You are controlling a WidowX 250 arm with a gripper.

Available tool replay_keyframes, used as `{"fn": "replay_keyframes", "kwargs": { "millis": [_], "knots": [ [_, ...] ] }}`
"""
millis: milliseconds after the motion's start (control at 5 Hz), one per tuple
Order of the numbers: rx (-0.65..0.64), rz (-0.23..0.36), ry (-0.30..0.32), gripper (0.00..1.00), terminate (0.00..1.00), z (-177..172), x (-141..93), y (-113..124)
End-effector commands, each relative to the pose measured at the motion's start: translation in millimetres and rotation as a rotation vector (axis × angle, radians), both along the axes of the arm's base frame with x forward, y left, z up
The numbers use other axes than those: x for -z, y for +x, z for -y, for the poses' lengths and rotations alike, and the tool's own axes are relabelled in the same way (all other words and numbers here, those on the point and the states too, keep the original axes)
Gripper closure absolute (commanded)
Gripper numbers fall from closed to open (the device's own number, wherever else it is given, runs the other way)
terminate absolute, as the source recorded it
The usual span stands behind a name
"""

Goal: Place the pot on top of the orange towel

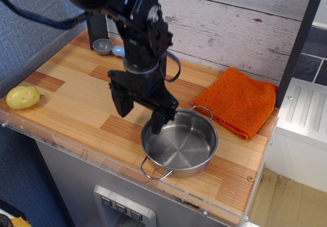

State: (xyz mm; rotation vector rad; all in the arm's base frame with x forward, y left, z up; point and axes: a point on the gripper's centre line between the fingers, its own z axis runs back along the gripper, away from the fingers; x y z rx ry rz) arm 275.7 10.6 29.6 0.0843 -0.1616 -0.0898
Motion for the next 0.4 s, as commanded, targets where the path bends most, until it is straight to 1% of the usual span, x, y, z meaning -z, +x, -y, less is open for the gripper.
{"fn": "replay_keyframes", "kwargs": {
  "millis": [0, 200],
  "knots": [
    [0.036, 0.016, -0.057, 0.00, 0.00, 5.1, 9.8, 1.0],
    [0.040, 0.026, -0.060, 1.00, 0.00, 7.1, 10.7, -0.4]
  ]
}}
